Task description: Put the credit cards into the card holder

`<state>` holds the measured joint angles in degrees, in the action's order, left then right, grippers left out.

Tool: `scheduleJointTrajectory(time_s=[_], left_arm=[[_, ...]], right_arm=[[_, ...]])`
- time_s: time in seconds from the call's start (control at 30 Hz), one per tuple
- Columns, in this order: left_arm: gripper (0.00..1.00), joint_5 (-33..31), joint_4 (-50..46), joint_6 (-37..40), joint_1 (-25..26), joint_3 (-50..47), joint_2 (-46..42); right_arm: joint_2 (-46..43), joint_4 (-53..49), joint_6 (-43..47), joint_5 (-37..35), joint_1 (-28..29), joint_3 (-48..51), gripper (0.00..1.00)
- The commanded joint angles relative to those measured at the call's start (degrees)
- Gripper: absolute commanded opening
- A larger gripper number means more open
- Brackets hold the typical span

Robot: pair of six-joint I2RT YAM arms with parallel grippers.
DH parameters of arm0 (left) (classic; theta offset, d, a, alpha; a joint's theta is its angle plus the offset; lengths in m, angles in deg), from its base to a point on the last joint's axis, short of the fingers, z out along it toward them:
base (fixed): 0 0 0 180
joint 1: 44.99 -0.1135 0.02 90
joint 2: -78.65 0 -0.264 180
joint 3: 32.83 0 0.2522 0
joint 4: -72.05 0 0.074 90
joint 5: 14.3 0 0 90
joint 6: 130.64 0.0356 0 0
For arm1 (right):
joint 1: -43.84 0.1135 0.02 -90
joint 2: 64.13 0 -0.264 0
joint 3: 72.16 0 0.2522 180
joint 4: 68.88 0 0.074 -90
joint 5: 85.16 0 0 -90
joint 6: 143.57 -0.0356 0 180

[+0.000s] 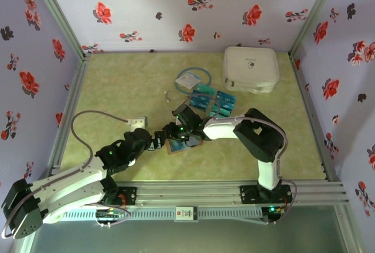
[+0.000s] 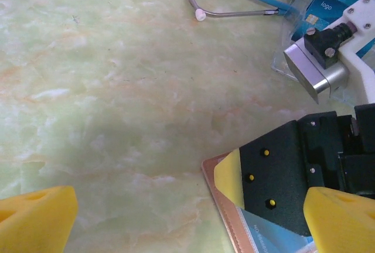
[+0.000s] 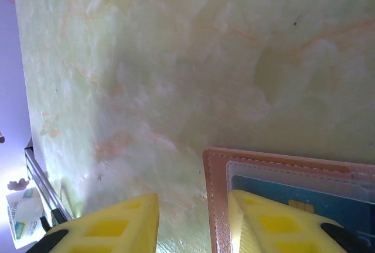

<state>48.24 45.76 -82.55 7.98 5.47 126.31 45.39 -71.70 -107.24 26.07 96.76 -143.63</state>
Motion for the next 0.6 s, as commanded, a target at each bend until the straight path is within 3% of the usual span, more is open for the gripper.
scheduleJointTrajectory(time_s=[0.0,0.3,0.57], left_arm=[[1.00,-2.0,1.3,-1.5,-0.3,-0.6,0.4],[1.00,1.6,3.2,0.4,-0.4,1.2,5.1],[1.00,6.5,5.2,1.2,-0.2,7.8,17.9]], right_arm=[[-2.2,-3.2,1.2,-0.7,0.1,-0.5,0.37],[-12.2,-13.1,8.1,-3.2,-8.4,3.0,0.42],[-12.5,-18.0,13.7,-3.1,-14.0,5.0,0.42]])
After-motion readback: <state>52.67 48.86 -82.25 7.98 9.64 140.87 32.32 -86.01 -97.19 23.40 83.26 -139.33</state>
